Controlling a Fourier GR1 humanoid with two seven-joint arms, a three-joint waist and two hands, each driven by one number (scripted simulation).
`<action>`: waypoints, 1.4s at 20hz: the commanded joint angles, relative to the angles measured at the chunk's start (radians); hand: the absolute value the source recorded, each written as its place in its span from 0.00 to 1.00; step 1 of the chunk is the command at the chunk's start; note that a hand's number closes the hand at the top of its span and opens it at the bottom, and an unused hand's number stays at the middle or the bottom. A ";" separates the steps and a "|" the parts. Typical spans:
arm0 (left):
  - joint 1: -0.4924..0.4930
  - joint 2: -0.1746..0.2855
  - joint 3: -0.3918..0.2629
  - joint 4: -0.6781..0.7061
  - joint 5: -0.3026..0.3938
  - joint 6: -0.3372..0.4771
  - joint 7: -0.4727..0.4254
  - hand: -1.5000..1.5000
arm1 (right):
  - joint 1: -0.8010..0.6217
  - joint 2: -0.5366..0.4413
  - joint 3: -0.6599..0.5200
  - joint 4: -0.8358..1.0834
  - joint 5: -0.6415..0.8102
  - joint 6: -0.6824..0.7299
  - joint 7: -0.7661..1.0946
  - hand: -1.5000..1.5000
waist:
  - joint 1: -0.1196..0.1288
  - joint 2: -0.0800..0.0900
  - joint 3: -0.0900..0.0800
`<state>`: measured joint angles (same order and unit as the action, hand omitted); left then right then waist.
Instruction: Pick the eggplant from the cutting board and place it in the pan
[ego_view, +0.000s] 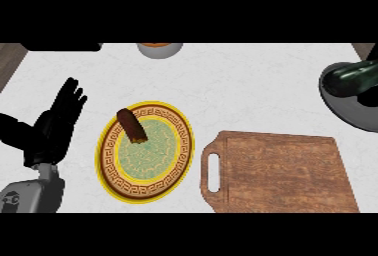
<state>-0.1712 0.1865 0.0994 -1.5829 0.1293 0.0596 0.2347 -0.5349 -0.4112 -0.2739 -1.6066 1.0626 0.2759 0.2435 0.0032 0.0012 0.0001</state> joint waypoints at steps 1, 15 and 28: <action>-0.007 0.003 0.008 0.015 0.005 -0.011 0.000 0.50 | -0.022 -0.078 -0.118 0.192 -0.055 -0.121 -0.132 1.00 | 0.004 0.002 0.001; 0.022 -0.035 -0.038 -0.013 -0.020 -0.018 -0.022 0.50 | -0.169 -0.234 -0.243 0.990 -0.125 -0.447 -0.606 1.00 | 0.036 0.014 0.003; -0.052 -0.020 -0.029 -0.020 -0.006 -0.024 0.029 0.50 | -0.234 -0.311 -0.299 1.382 -0.111 -0.477 -0.568 0.00 | 0.066 0.029 0.007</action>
<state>-0.2131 0.1570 0.0708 -1.5843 0.1113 0.0500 0.2437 -0.7673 -0.6898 -0.5464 -0.3142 0.9648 -0.2351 -0.3433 0.0586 0.0258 0.0050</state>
